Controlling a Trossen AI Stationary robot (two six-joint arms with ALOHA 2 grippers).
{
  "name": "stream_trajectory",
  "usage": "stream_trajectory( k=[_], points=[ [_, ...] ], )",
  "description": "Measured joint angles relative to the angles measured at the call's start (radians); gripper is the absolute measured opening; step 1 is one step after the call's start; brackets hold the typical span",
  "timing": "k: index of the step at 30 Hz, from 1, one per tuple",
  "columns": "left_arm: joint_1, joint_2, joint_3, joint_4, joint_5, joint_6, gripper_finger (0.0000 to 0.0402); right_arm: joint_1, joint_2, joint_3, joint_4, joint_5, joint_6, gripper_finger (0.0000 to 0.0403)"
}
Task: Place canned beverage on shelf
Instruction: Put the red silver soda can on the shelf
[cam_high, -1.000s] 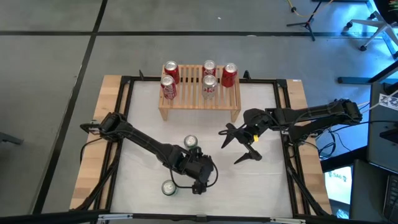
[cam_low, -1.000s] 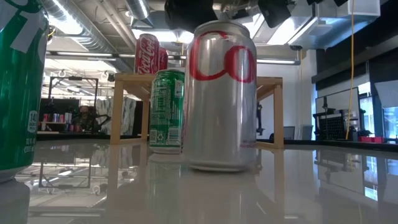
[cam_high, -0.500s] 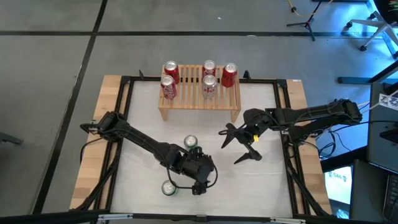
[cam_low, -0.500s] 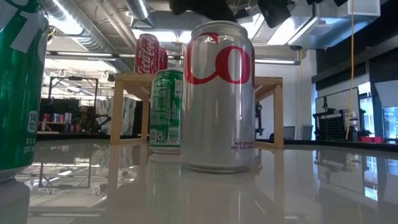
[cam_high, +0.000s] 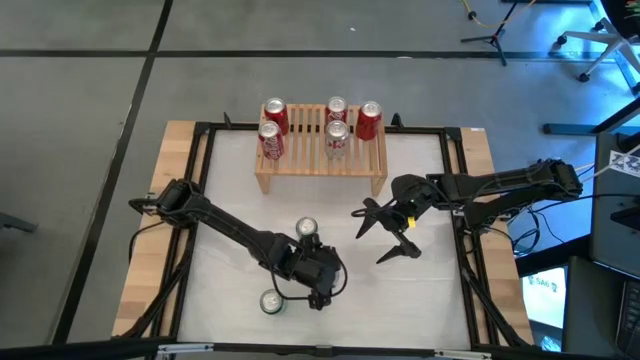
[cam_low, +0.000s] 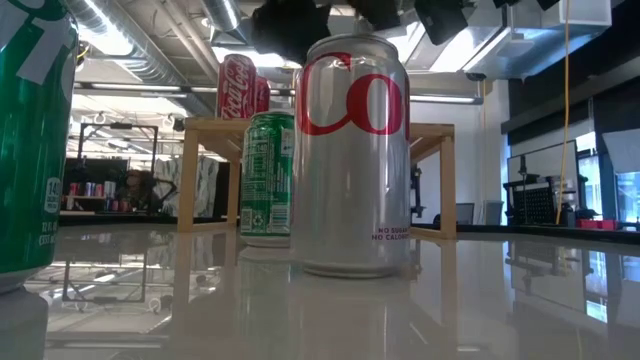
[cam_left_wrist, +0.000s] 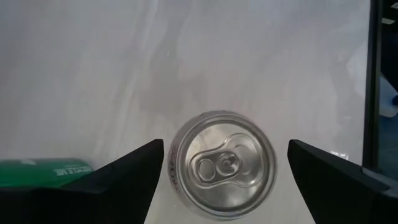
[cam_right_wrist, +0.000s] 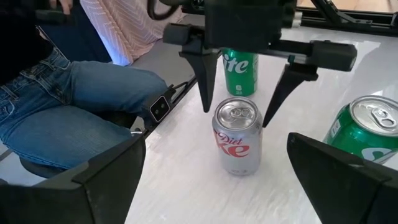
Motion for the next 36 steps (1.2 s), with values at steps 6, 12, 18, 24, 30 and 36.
stream_trajectory(
  k=[6, 12, 18, 24, 30, 36],
  points=[
    [-0.002, 0.0, -0.037, 0.05, 0.004, 0.0, 0.0333, 0.0, 0.0, 0.0, 0.0, 0.0, 0.0, 0.0386],
    [-0.002, 0.0, -0.08, 0.061, 0.008, 0.0, 0.0333, 0.0, 0.0, 0.0, 0.0, 0.0, 0.0, 0.0386],
    [-0.002, 0.0, -0.092, 0.061, 0.03, 0.019, 0.0317, 0.0, 0.0, 0.0, 0.0, 0.0, 0.0, 0.0386],
    [-0.002, 0.0, -0.092, 0.077, 0.034, 0.115, 0.0292, 0.0, 0.0, 0.0, 0.0, 0.0, 0.0, 0.0386],
    [-0.002, 0.0, -0.092, 0.08, 0.039, 0.255, 0.0289, 0.0, 0.0, 0.0, 0.0, 0.0, 0.0, 0.0386],
    [0.011, 0.0, -0.092, 0.084, 0.083, 0.364, 0.0287, 0.0, 0.0, 0.0, 0.0, 0.0, 0.0, 0.0386]
  ],
)
